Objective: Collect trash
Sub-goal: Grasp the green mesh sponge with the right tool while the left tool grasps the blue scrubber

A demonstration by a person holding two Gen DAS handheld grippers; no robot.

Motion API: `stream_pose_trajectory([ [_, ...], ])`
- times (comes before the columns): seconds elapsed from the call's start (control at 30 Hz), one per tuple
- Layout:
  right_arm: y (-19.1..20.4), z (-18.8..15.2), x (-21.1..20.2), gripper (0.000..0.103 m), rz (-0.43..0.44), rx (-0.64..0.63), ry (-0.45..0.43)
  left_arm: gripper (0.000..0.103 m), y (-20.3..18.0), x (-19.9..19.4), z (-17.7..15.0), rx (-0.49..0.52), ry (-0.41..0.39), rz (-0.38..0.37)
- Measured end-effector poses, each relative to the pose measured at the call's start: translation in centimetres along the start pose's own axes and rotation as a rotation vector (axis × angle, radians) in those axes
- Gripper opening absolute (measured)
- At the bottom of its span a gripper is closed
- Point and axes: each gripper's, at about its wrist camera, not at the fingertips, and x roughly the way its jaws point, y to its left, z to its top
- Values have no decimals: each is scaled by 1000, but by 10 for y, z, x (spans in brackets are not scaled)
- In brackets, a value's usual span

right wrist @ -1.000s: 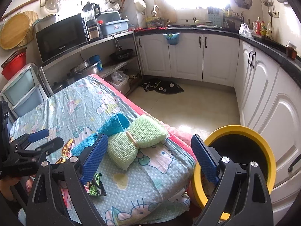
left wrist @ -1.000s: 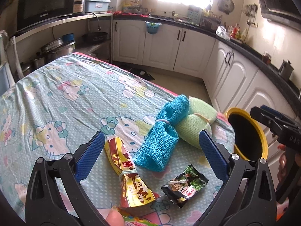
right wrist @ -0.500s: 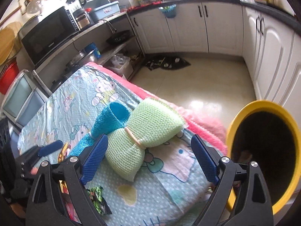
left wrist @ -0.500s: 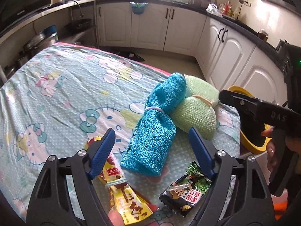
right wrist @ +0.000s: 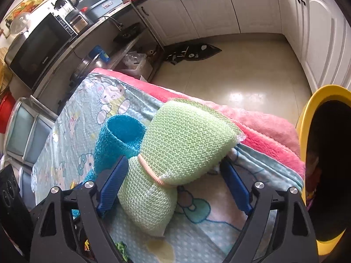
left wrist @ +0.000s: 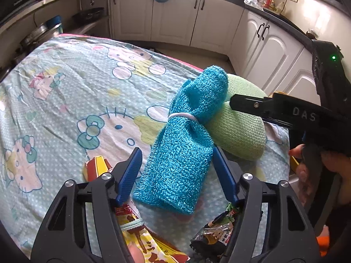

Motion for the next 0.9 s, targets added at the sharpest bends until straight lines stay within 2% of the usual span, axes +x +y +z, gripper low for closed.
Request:
stream_pose_trajectory([
  [0.07,1,2,3,80,4,0,-3,50,-1,1,0,3,4,-10],
  [0.17,0,5,5,69,26,5,-1,39,-5,4,1,12,11,-26],
  [0.33,-1,7,0,52,71,-6,-4,27,-11,5,1,18,13,-42],
  [0.57,-9,1,-22,47,74,-16,-48,15,-13,1,2,11,0,-62],
  [0.9,-24,-11,-60,45,44,-57,-107,13,-23,-19,5,3,-60,-90],
])
